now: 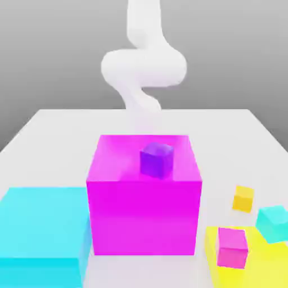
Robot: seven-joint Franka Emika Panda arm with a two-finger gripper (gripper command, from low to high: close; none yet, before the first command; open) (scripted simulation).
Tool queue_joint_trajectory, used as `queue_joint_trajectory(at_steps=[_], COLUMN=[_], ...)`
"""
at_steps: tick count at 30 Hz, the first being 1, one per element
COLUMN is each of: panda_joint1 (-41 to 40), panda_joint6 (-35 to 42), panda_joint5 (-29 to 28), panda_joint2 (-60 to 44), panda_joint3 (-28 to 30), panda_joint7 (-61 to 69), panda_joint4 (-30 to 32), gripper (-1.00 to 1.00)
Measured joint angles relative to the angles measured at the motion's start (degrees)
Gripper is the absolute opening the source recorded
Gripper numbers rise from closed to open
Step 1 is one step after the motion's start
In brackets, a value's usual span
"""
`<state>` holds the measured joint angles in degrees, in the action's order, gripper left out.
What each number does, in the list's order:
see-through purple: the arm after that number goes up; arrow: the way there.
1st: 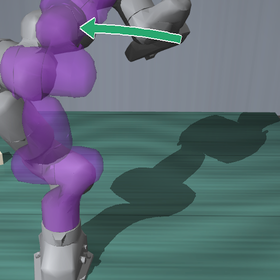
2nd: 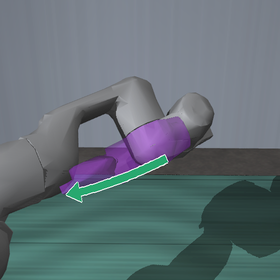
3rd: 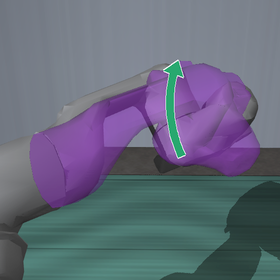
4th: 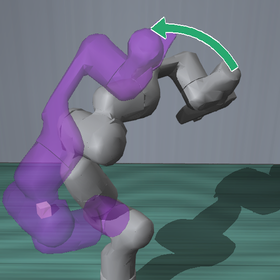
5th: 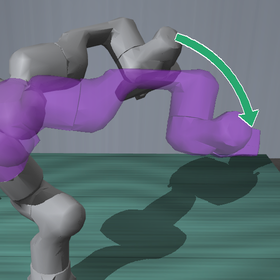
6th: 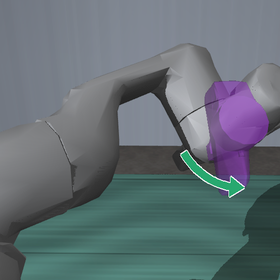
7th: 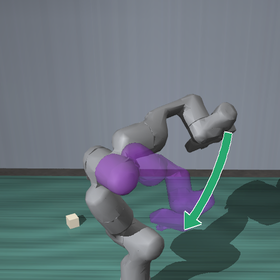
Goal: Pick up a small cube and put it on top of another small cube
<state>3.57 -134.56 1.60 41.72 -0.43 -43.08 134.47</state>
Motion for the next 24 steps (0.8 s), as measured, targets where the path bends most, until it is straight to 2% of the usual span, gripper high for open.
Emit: queue_joint_trajectory(at_steps=[6,16,21,24], panda_joint1=[8.72,20.96,25.51,28.57], panda_joint6=[-6.73,-17.66,-23.33,-26.78], panda_joint5=[3.41,6.84,5.38,1.63], panda_joint2=[-10.09,-26.32,-34.45,-39.40], panda_joint3=[-1.95,-8.62,-13.18,-15.71], panda_joint7=[6.38,15.14,17.23,16.46], panda_joint4=[6.55,17.16,22.54,25.79], gripper=[0.00,0.00,0.00,0.00])
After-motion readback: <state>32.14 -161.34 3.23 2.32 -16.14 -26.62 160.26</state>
